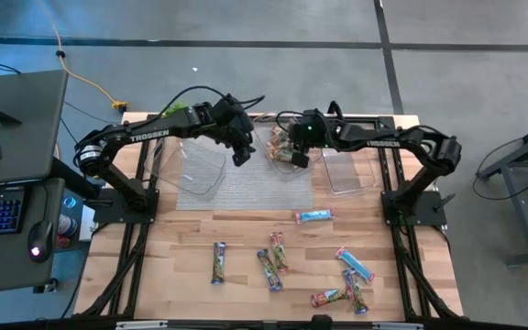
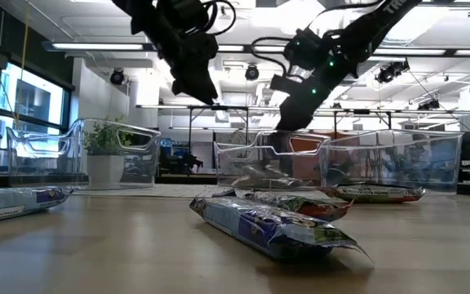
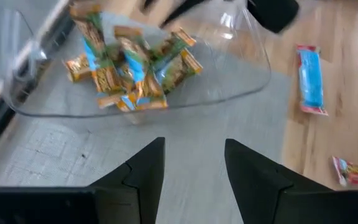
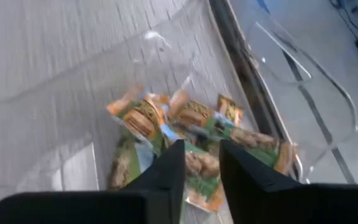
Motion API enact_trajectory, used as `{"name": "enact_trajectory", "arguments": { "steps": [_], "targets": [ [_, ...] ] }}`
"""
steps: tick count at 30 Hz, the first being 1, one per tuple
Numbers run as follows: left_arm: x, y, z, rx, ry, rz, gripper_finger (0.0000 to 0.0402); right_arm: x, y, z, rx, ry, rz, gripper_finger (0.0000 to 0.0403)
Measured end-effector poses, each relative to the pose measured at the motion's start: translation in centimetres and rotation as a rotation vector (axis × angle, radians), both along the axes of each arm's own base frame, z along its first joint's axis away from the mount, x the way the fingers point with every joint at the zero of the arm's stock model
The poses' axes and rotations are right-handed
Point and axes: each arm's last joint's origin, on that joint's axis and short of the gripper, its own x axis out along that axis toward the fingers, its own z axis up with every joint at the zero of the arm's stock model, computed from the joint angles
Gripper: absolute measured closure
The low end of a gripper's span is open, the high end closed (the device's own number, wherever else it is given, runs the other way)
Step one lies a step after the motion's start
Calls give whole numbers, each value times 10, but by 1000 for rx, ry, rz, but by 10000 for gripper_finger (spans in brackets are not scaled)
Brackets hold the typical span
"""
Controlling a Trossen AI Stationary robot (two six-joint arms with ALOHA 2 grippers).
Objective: Pick and place Granola Bars by type
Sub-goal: Put the blue granola bar into the left transparent bin
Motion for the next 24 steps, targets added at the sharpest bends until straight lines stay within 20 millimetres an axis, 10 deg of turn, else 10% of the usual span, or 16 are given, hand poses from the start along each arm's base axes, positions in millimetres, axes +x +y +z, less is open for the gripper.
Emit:
{"name": "enact_trajectory", "arguments": {
  "steps": [7, 13, 24],
  "targets": [
    [-4, -23, -6, -291, 23, -239, 241, 12, 20, 22, -92, -121, 87, 277],
    [5, -94, -13, -371, 206, -333, 241, 16, 49, 53, -171, -243, 182, 276],
    [-15, -236, -38, -384, 368, 353, 241, 14, 73, 67, -158, -293, 232, 276]
  ]
}}
